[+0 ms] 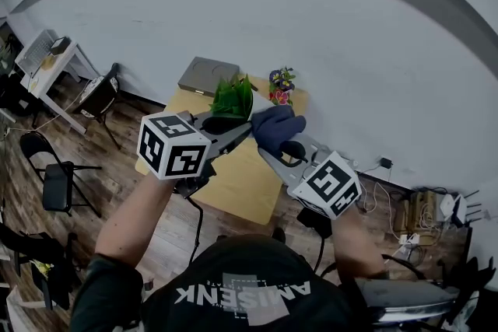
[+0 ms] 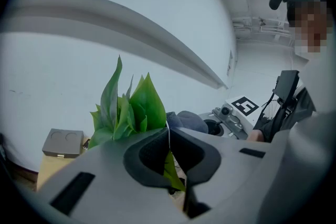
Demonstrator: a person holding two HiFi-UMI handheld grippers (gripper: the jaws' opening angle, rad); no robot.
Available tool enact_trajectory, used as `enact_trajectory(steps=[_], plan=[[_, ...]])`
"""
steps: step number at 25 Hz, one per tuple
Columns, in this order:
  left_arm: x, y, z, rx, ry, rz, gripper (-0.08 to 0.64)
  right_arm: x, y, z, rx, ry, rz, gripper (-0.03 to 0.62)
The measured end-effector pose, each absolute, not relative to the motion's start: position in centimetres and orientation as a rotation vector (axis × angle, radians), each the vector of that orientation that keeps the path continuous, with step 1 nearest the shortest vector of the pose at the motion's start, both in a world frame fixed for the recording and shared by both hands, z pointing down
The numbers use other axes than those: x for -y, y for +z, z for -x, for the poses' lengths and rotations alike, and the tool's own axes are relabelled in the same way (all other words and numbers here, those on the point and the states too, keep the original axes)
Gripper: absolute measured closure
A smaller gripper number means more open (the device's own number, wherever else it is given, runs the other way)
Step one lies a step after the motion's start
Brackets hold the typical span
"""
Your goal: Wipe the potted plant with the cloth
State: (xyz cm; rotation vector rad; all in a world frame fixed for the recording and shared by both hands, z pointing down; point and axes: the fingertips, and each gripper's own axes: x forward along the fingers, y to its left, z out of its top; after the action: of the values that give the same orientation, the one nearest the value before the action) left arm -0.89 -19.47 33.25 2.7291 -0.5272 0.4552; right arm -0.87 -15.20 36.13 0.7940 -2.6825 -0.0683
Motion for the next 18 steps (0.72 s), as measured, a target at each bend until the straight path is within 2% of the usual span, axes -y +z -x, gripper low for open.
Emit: enact_trajectory(steps=[18], plan=[[19.1,32.9,2.9,0.628,0.422,-2.686,0.554,13.4,40.7,6.7,2.584,-0.066,-0.597,0.565]])
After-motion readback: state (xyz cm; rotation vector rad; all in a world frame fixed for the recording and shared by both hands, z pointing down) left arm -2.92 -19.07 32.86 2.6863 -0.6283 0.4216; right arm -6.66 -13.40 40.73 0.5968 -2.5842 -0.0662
